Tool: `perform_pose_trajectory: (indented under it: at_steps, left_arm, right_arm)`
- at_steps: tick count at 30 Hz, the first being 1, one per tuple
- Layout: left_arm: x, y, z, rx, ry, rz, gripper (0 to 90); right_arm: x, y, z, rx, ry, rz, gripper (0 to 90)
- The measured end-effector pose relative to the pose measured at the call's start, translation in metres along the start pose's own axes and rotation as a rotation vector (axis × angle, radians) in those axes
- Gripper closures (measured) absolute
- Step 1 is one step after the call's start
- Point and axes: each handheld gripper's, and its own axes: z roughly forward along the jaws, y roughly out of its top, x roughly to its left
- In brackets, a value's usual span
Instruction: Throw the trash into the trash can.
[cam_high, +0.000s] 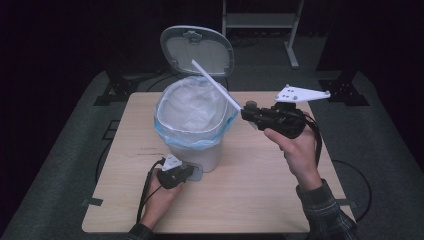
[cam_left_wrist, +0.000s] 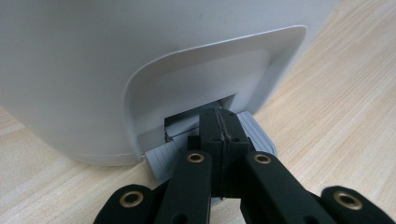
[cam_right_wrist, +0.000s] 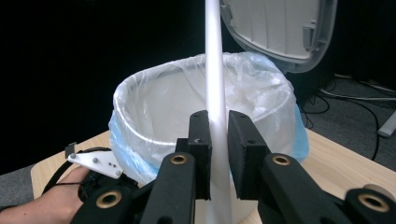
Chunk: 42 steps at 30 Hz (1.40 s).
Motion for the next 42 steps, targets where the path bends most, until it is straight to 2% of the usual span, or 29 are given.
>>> perform_pose_trajectory:
  at_steps: [16,27,36,38,40,42]
  left_arm:
    - [0.0,0.0,0.0,-0.001,0.0,-0.001,89.7]
    - [0.0,0.0,0.0,-0.001,-0.002,-0.004,89.7]
    - [0.0,0.0,0.0,0.001,-0.001,-0.003,89.7]
    - [0.0,0.0,0.0,0.001,-0.001,-0.003,89.7]
    - [0.0,0.0,0.0,0.0,-0.002,-0.003,89.7]
    - [0.0,0.0,0.0,0.001,-0.001,-0.003,89.7]
  right_arm:
    - [0.005,0.017,0.031,0.026,0.017,-0.009,79.0]
    - [0.006,0.02,0.052,0.053,0.019,0.0,78.8]
    - [0.007,0.02,0.06,0.066,0.016,-0.002,78.5]
    - [0.007,0.021,0.061,0.06,0.015,-0.005,75.1]
    - [0.008,0.021,0.062,0.053,0.014,-0.009,63.0]
    - [0.009,0.021,0.062,0.052,0.01,-0.02,62.2]
